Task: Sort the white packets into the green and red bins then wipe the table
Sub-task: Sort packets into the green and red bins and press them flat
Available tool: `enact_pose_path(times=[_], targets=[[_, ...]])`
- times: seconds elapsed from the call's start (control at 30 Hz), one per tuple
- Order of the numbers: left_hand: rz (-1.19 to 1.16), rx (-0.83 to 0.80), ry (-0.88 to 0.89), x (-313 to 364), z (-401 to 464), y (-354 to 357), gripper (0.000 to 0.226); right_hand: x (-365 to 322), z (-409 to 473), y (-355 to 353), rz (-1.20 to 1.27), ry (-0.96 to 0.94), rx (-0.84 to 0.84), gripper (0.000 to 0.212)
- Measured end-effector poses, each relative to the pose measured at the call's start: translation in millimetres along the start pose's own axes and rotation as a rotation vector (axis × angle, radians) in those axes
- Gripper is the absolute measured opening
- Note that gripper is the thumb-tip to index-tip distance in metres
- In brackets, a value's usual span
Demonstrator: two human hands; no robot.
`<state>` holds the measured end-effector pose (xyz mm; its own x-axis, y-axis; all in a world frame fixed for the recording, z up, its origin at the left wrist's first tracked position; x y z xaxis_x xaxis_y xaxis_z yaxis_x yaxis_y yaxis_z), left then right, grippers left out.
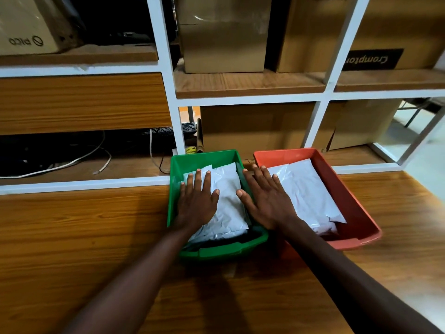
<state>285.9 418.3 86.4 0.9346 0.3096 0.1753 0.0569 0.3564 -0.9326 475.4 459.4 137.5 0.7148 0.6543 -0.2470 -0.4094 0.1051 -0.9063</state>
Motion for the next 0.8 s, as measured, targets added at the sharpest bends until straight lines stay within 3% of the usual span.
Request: enact_pose_path(times=[0.13, 0.37, 0.57, 0.8], targets=[[-0.112, 0.102, 0.066, 20.0, -25.6, -33.9, 0.078, -1.8, -7.6, -8.2, 0.021, 0.022, 0.074, 0.072], [-0.278, 0.231, 0.156, 52.2, -88.0, -81.1, 0.062, -7.5, -42.4, -33.3, 0.065, 0.053, 0.3, 0.058], [-0.364, 0.27, 0.132, 68.9, -122.0, -73.9, 0.053, 9.1, -87.1, -43.8, 0.054, 0.101, 0.485, 0.046], [-0.417, 0.275, 0.137, 119.9, -133.8, -63.2, 0.053, 58.5, -123.0, -48.6, 0.006, 0.16, 0.435, 0.048]])
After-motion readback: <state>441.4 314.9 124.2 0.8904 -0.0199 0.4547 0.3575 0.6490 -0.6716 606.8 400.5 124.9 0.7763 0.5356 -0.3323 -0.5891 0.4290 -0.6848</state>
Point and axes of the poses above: each hand's wrist, its own z-axis towards the middle knuckle, its own y-axis out of the palm, x = y × z, the point moved 6 cm from there along z, towards the middle knuckle, and after that the axes turned 10 degrees about x, right-handed, at the moved point
